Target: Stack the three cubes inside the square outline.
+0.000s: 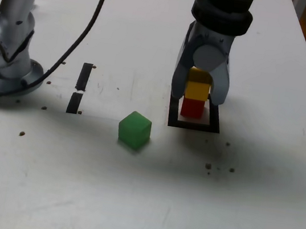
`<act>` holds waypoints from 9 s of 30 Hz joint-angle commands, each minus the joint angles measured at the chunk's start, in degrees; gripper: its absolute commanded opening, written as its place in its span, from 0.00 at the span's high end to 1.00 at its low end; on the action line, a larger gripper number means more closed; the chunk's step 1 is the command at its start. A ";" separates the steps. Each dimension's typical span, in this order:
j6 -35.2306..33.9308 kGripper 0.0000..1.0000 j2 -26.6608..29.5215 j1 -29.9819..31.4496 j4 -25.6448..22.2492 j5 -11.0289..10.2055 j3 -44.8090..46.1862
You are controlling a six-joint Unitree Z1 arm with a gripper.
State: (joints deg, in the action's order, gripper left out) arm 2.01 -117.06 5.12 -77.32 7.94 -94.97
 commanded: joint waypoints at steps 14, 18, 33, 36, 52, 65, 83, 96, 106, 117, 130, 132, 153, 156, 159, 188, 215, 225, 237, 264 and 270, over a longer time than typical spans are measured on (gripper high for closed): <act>0.27 0.71 -0.68 -1.06 1.35 -0.27 2.10; 0.28 0.62 -0.81 -1.08 1.45 -0.16 1.93; 0.37 0.35 -0.84 -1.08 2.03 -0.44 1.72; 0.35 0.35 -0.66 -1.08 1.91 -0.62 1.92; -0.77 0.31 11.10 -1.08 -2.17 -4.13 3.57; 3.81 0.30 22.05 5.78 -6.64 -5.38 11.82; 9.15 0.21 25.92 16.65 1.53 -4.50 28.47; 13.14 0.21 19.03 17.70 11.07 -2.31 28.44; 13.19 0.21 13.46 17.90 15.13 -2.17 28.69; 13.20 0.21 8.85 17.90 19.37 -2.03 29.03; 13.11 0.81 6.64 17.91 26.13 -1.67 31.29; 13.11 0.86 6.75 17.91 26.66 -1.53 31.61; -2.06 0.90 16.55 17.91 3.54 -10.77 30.33; -3.09 0.90 17.10 17.92 -1.48 -12.15 25.43; -3.25 0.90 17.08 17.90 -4.65 -12.69 20.92; -5.40 0.90 6.19 5.78 -9.38 -6.37 -7.57; -4.81 0.90 2.01 0.48 -2.14 -4.11 -4.11; -3.69 0.85 1.92 -0.28 -0.99 -3.72 -2.74; -2.66 0.45 1.92 -0.73 -0.50 -1.32 -0.42; -5.66 0.25 8.77 0.01 -12.21 -8.44 -7.65; -7.14 0.24 14.94 0.07 -15.71 -9.38 -5.68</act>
State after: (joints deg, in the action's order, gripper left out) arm -4.90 -103.71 5.16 -92.21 -1.32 -101.78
